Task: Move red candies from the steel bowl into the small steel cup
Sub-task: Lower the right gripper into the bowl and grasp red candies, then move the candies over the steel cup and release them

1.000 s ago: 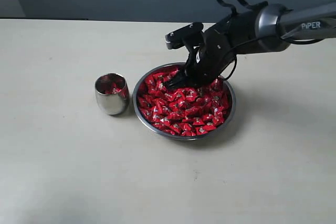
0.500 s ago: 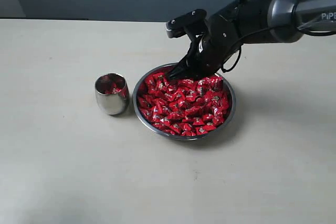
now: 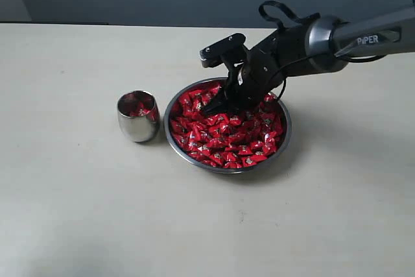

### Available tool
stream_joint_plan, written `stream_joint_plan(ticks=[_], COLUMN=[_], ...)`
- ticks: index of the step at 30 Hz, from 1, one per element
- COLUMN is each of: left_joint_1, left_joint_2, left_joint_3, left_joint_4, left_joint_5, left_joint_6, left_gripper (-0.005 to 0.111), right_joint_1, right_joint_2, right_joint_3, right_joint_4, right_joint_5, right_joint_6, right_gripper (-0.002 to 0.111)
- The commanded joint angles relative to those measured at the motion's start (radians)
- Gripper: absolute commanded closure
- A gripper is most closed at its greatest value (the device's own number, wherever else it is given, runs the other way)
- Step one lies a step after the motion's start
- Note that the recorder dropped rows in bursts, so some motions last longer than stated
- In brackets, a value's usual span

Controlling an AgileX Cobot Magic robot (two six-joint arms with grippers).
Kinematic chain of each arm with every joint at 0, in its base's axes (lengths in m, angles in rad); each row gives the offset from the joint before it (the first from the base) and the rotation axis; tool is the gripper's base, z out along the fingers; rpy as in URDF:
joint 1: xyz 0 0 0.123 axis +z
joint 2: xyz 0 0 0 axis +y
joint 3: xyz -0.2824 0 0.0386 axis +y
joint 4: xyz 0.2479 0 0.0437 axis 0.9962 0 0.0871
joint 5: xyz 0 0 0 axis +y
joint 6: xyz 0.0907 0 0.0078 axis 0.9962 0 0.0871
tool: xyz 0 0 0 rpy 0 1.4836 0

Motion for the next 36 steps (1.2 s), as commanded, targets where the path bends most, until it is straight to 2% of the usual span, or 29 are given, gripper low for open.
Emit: stream_joint_plan(ticks=[1, 12, 18, 23, 29, 36], left_joint_1=[-0.008, -0.008, -0.008, -0.008, -0.008, -0.008], left_joint_2=[-0.005, -0.005, -0.005, -0.005, -0.005, -0.005], left_joint_3=[-0.008, -0.008, -0.008, -0.008, -0.008, -0.008], left_joint_4=[0.002, 0.002, 0.002, 0.002, 0.002, 0.002], left_joint_5=[-0.005, -0.005, -0.005, -0.005, -0.005, -0.005], left_joint_6=[-0.002, -0.002, -0.002, -0.002, -0.002, -0.002], left_gripper=[0.106, 0.106, 0.106, 0.106, 0.106, 0.106], right_joint_1=[-0.002, 0.003, 0.049, 0.135, 0.236, 0.273], right_joint_2=[0.000, -0.069, -0.148, -0.185, -0.176, -0.119], right_joint_3=[-0.003, -0.003, -0.003, -0.003, -0.003, -0.003], right_joint_4=[-0.040, -0.061, -0.063, -0.063, -0.036, -0.005], right_joint_5=[-0.005, 0.086, 0.097, 0.034, -0.133, -0.228], right_joint_6=[-0.001, 0.022, 0.022, 0.022, 0.022, 0.022], right_gripper=[0.108, 0.108, 0.108, 0.108, 0.108, 0.108])
